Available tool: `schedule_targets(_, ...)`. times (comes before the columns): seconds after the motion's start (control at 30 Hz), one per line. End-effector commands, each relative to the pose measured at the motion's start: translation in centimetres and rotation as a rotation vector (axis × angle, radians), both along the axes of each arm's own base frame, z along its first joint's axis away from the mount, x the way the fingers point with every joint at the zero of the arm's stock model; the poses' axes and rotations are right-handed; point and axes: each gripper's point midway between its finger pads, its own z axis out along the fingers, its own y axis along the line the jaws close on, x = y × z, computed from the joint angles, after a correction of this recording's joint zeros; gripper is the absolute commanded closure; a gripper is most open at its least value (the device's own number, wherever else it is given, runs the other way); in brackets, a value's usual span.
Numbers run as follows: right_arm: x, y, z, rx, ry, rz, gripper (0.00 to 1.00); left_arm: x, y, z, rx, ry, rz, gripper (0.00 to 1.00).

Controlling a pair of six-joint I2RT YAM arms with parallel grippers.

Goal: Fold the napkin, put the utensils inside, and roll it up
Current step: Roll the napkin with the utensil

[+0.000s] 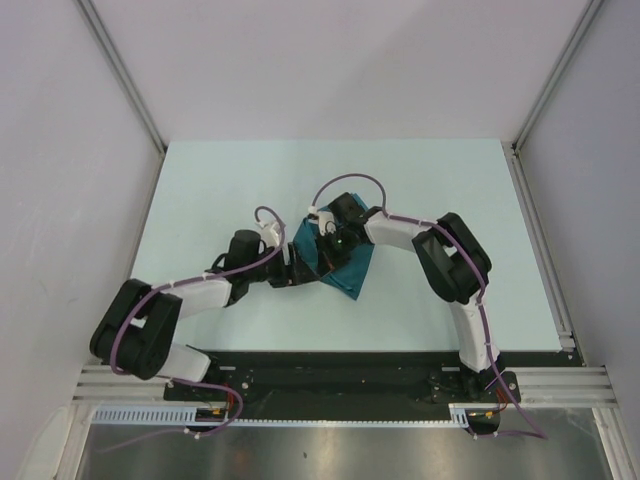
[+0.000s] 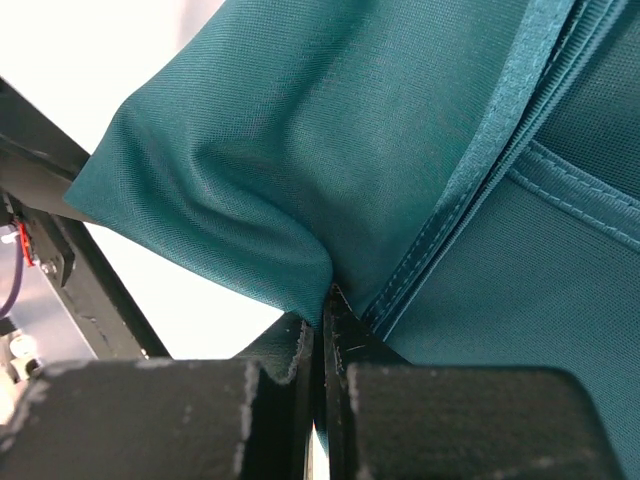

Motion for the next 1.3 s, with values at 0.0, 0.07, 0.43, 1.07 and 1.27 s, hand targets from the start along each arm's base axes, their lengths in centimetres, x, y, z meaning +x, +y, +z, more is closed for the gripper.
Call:
schedule_targets(0.0, -0.4, -1.1, -1.8, -0.053, 0.056, -0.012, 1.00, 2.4, -2.4, 3.7, -0.144, -0.095, -0.034, 0.21)
schedule_targets(0.07, -0.2, -1.2, -1.9, -0.052, 0.059, -0.017, 1.00, 3.0, -2.8, 4.3, -0.173, -0.112, -0.028, 0.21)
schedule_targets(0.43, 0.4, -1.4, -2.0, -0.038, 0.081, -0.042, 1.00, 5.7, -2.4, 2.4, -0.163, -0.138, 0.046, 0.21)
schedule_targets(1.07, 0.9, -1.8, -2.5, -0.033, 0.120, -0.077, 1.00, 8.1, 0.8, 2.2, -0.057, -0.282, 0.108, 0.21)
schedule_targets(1.27, 1.2, -1.6, -2.2, -0.022, 0.129, -0.095, 1.00, 8.2, 0.3, 2.2, -0.088, -0.283, 0.095, 0.21)
